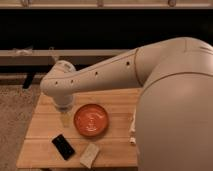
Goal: Place the pepper on the white sponge
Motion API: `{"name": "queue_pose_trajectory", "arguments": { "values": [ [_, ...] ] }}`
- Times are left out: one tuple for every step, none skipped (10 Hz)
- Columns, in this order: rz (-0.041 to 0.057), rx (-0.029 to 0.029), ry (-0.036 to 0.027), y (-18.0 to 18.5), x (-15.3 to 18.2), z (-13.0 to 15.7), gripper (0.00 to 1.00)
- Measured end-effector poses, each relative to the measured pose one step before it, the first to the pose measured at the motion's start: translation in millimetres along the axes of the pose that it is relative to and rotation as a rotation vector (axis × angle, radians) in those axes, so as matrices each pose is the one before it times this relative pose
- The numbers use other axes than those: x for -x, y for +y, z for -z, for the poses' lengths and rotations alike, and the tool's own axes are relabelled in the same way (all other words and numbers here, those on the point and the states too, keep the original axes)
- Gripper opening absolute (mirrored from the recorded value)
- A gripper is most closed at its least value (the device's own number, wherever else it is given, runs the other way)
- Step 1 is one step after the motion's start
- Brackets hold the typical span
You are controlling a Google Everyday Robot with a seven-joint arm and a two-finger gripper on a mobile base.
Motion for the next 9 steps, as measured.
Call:
{"name": "queue_pose_trajectory", "arguments": {
  "values": [
    [-0.02288,0.00495,0.00015,-2.87,-17.02,0.21,0.8],
    [-0.03247,0.00707,-0.00289,0.22,-24.48,1.98,0.8],
    [-0.02446,0.00258,0.00018,0.69,-20.7,2.39,0.8],
    [-0.03013,0.00326,0.00062,1.26,-27.95,3.55,0.8],
    [-0.03241,0.00348,0.00263,0.46,-32.13,4.4,0.8],
    [-0.02556,0.00126,0.00345,-1.21,-24.94,3.54,0.8],
    [-0.0222,-0.00052,0.00325,-2.03,-20.0,3.0,0.8],
    [-0.03933,-0.00361,0.00511,-5.55,-31.9,5.23,0.8],
    [-0.0187,-0.00107,0.00633,-3.58,-13.78,2.66,0.8]
  ]
}}
